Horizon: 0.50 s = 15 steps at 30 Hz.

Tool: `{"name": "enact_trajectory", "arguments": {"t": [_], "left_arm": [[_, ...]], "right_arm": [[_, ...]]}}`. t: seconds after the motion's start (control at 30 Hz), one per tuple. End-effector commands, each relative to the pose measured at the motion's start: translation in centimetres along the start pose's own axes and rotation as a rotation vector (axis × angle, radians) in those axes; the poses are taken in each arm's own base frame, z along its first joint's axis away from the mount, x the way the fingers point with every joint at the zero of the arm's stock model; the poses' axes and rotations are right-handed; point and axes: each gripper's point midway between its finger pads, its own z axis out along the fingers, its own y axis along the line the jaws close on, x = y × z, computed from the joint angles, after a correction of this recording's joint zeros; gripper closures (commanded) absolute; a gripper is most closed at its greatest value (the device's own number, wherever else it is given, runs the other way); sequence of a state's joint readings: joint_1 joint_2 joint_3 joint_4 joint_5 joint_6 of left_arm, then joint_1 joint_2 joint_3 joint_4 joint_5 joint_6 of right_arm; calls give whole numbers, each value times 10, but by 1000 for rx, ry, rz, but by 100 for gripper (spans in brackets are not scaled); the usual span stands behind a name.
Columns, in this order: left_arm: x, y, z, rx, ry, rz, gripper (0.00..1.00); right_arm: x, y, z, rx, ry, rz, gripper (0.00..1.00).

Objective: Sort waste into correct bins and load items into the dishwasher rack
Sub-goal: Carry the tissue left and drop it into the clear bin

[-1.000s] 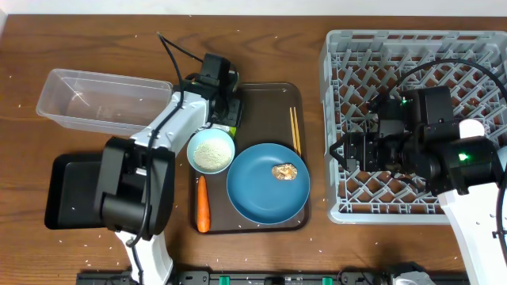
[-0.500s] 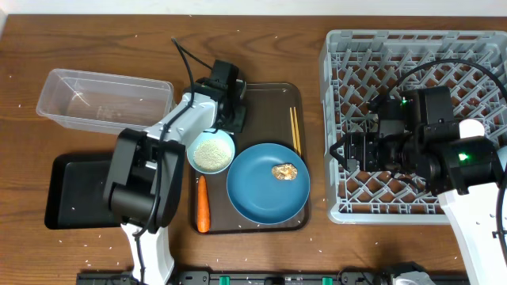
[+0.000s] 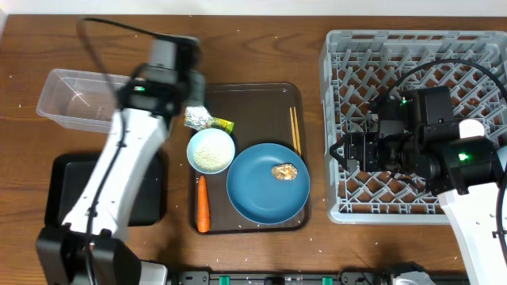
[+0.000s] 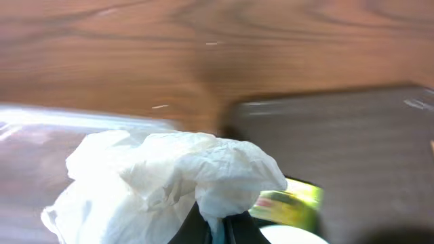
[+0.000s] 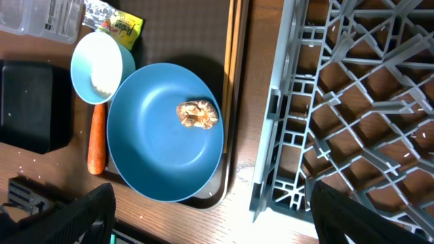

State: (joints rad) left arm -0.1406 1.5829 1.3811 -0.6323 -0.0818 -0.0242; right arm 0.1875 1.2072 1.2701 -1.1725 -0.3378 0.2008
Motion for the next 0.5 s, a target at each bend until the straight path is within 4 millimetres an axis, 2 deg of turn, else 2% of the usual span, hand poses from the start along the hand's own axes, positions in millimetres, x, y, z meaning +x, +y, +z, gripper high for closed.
{"name": "enact_trajectory", "arguments": {"t": [0.0,0.13,0.17,0.23,0.27,0.4,0.47], "left_arm": [[22,45,29,-122,88,-137,94],[38,60,55,-102,159,-226,93],[40,63,60,-106,165,-231,85],[39,69,65,-114,162,-244,48],[38,71,65,-116,156,-249,40],[20,74,51,-111,101,-256,36],[12,62,41,-48,74,-257,36]], "right_arm": [[1,5,1,-14,2,-11,16],[1,6,1,-15,2,-11,15],[2,5,1,-14,5,-10,16],[3,5,1,-13,9,-9,16],[3,5,0,-13,11,-8,16],[5,5,1,-11,18,-6,15],[5,5,1,-11,17,-6,15]]}}
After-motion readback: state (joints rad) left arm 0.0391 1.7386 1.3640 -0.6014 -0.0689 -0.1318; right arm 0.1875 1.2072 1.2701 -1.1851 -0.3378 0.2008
